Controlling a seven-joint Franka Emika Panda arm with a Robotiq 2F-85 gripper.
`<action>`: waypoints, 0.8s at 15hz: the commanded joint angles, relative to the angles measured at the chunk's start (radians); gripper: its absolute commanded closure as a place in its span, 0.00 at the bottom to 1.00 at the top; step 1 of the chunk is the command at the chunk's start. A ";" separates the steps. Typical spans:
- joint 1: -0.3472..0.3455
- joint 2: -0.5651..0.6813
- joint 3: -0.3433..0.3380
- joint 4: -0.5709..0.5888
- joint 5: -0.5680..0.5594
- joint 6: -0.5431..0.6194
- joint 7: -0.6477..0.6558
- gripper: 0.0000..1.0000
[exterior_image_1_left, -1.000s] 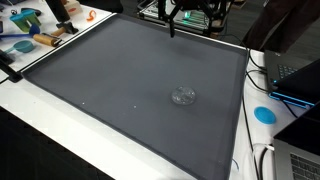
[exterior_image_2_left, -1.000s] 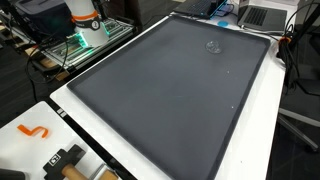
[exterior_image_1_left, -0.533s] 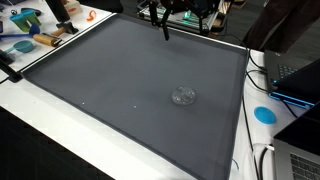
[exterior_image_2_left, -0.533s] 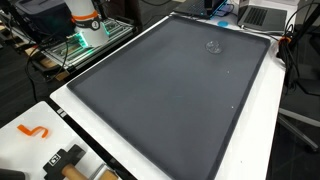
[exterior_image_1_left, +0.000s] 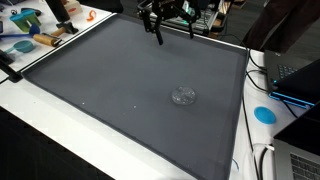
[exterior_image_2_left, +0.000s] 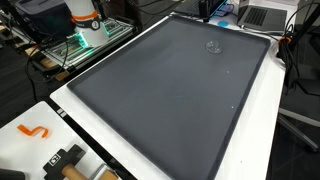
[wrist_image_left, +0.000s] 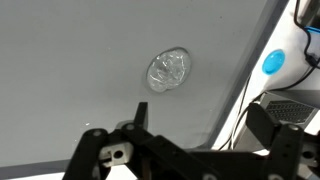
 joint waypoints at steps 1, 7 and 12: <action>-0.021 -0.019 0.016 -0.047 0.053 0.043 -0.046 0.00; -0.019 -0.007 0.019 -0.044 0.084 0.061 -0.053 0.00; -0.010 0.008 0.023 -0.011 0.066 0.054 -0.016 0.00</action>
